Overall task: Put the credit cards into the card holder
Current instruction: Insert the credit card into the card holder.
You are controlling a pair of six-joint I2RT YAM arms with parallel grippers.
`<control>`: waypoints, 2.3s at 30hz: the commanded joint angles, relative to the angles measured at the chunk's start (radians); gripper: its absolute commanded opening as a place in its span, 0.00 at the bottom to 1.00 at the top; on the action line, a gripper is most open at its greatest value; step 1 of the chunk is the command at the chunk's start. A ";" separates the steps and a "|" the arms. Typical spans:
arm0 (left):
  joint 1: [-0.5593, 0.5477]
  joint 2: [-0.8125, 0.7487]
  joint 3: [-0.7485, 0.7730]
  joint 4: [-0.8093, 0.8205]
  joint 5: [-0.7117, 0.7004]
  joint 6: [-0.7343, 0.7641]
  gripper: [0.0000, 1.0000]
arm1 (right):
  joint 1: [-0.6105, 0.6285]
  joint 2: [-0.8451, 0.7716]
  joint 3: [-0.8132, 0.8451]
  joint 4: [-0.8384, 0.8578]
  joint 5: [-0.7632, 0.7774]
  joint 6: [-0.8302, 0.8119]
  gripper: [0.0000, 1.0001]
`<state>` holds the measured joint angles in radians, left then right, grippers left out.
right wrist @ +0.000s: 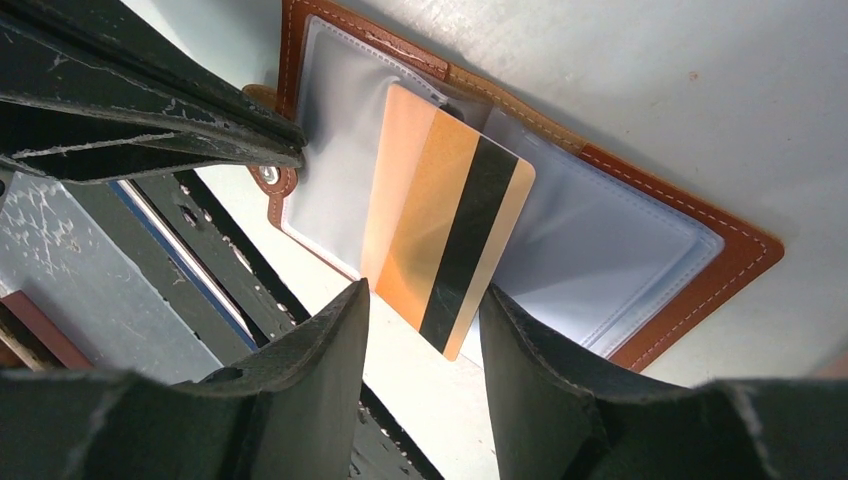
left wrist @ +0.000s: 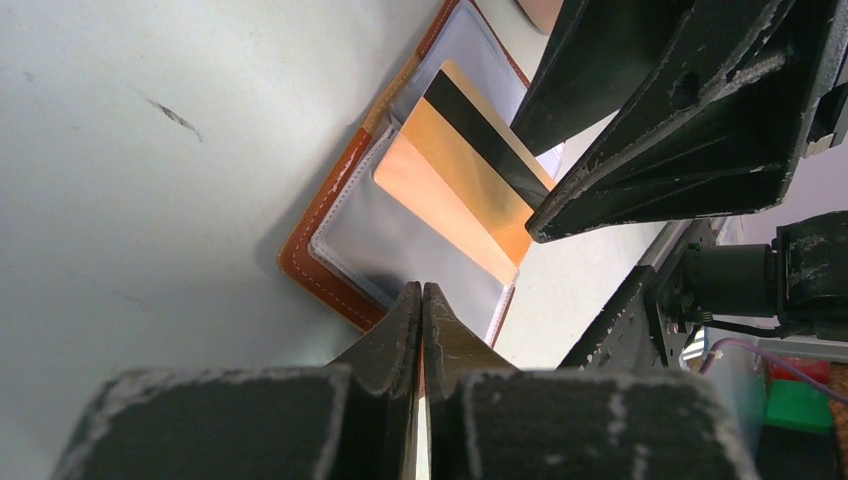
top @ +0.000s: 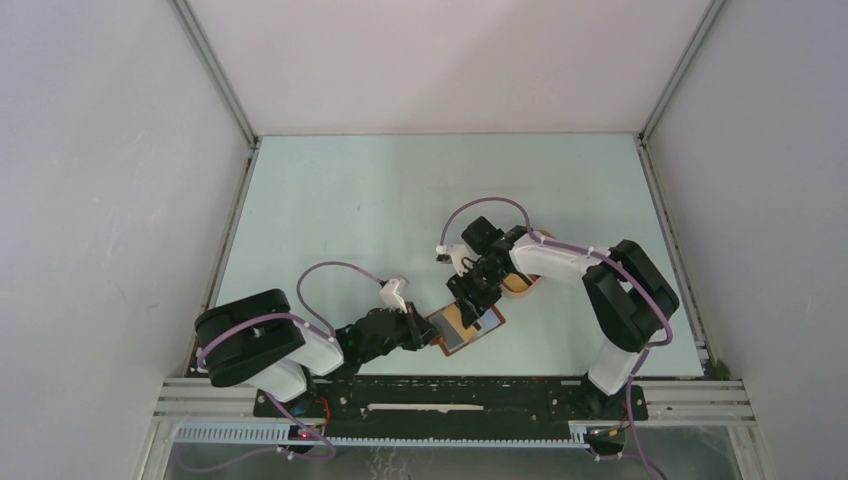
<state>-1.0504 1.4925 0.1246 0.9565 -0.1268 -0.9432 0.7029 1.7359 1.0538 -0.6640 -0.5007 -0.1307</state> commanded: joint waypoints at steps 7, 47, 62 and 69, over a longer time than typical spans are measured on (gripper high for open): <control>0.006 0.002 -0.010 0.027 0.000 -0.005 0.04 | 0.011 0.022 0.029 -0.032 -0.039 -0.038 0.50; -0.014 -0.409 -0.033 -0.466 -0.028 -0.173 0.49 | -0.031 0.076 0.038 -0.028 -0.087 -0.002 0.35; 0.013 -0.161 0.002 -0.252 0.046 -0.196 0.21 | -0.004 0.082 0.044 -0.037 -0.115 -0.007 0.31; 0.017 -0.109 0.002 -0.195 0.068 -0.199 0.18 | 0.017 0.096 0.049 -0.044 -0.127 -0.010 0.30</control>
<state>-1.0378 1.3521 0.0978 0.7383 -0.0830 -1.1450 0.6975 1.8191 1.0710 -0.6994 -0.5964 -0.1406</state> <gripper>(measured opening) 0.188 0.301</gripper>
